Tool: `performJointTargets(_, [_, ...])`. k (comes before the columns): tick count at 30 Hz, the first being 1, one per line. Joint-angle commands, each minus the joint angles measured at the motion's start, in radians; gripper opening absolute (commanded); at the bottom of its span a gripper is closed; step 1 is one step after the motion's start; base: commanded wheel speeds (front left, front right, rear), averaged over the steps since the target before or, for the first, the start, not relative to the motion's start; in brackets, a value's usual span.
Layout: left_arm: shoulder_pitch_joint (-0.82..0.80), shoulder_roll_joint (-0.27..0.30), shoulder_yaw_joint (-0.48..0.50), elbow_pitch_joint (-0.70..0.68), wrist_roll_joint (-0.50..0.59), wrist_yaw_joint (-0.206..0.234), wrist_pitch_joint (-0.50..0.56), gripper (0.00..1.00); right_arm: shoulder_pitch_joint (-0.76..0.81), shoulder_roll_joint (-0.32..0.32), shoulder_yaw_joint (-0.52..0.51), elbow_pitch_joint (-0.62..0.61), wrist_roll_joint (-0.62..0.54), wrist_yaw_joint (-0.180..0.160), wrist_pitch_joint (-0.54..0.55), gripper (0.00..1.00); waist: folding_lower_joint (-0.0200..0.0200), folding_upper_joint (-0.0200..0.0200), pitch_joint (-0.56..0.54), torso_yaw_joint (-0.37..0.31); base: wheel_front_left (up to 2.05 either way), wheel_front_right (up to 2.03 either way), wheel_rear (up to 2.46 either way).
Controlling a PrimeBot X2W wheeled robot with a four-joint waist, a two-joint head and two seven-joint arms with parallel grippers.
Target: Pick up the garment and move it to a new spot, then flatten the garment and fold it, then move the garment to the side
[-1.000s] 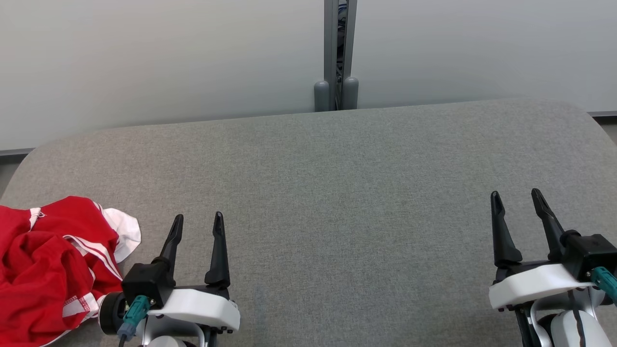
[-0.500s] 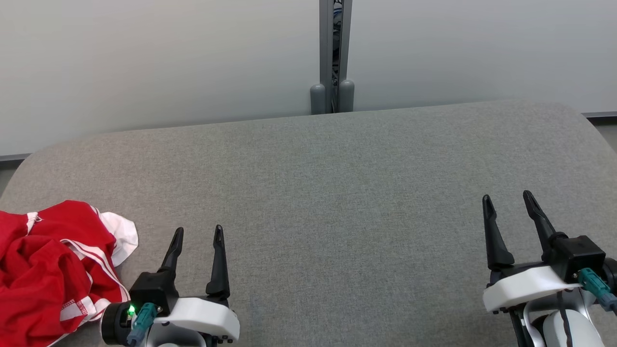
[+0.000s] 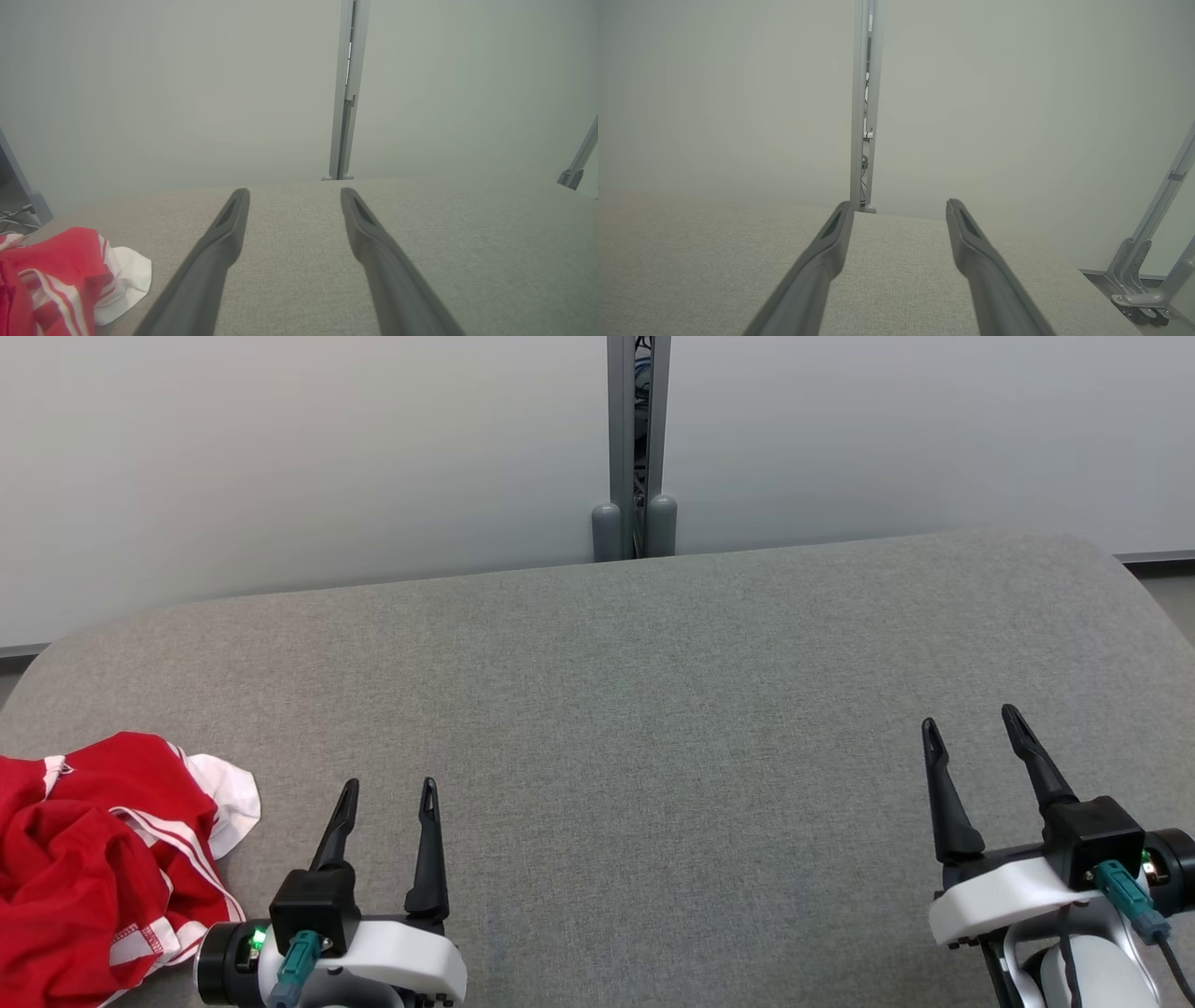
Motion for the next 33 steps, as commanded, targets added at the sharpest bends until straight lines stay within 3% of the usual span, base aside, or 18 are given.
performJointTargets(1, [0.009, 0.006, 0.003, 0.002, 0.013, 0.007, -0.008, 1.0, -0.011, -0.004, 0.001, 0.007, -0.018, 0.003, -0.013, 1.0, 0.0, 0.0, 0.0, -0.001, 0.0, 0.0, 0.0])
performJointTargets(23, [-0.007, 0.005, 0.016, 0.02, -0.042, -0.009, -0.008, 1.0, -0.017, -0.002, -0.01, 0.044, 0.022, 0.003, -0.01, 1.0, 0.0, 0.0, 0.004, 0.008, 0.0, 0.0, 0.0])
performJointTargets(33, [0.005, 0.005, 0.01, 0.025, -0.022, -0.016, -0.007, 1.0, 0.018, -0.002, 0.005, 0.035, 0.041, 0.003, -0.01, 1.0, 0.0, 0.0, -0.006, 0.125, 0.0, 0.0, 0.0])
